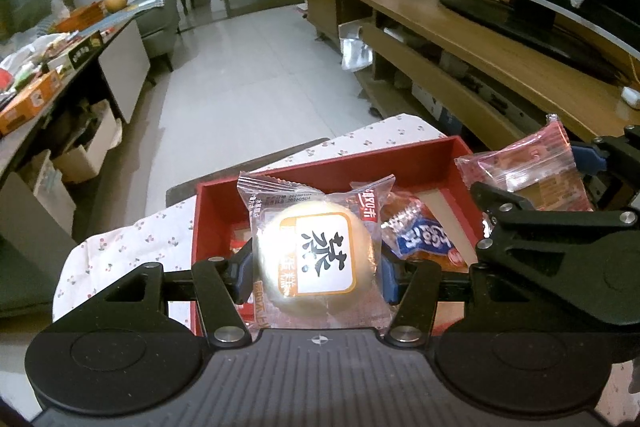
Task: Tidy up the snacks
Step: 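Carry bun pack and cake pack over the red box with both tools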
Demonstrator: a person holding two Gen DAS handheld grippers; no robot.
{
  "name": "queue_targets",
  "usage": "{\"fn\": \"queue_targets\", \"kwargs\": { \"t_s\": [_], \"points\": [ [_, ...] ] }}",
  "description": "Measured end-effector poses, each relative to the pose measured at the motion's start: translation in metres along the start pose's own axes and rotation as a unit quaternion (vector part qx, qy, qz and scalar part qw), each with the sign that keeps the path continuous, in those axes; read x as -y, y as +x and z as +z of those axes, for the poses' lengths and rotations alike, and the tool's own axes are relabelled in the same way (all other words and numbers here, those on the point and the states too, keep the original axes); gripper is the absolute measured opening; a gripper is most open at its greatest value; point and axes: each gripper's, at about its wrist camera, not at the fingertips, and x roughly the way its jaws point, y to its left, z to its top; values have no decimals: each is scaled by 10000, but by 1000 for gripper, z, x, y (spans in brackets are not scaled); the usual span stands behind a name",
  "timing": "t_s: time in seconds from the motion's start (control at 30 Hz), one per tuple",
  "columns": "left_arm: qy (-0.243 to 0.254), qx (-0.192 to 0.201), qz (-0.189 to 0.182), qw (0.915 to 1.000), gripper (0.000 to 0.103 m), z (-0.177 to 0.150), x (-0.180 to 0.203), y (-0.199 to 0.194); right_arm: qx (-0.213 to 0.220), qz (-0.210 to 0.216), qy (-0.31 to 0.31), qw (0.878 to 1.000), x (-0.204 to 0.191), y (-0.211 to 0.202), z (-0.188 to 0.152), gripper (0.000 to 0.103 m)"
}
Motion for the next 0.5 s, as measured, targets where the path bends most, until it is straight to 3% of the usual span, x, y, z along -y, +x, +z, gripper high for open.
{"fn": "queue_targets", "kwargs": {
  "t_s": [0.5],
  "points": [
    [-87,-162,147,9997,64,9,-4,33,-129,1,-84,9999,-3,40,9,76]
  ]
}}
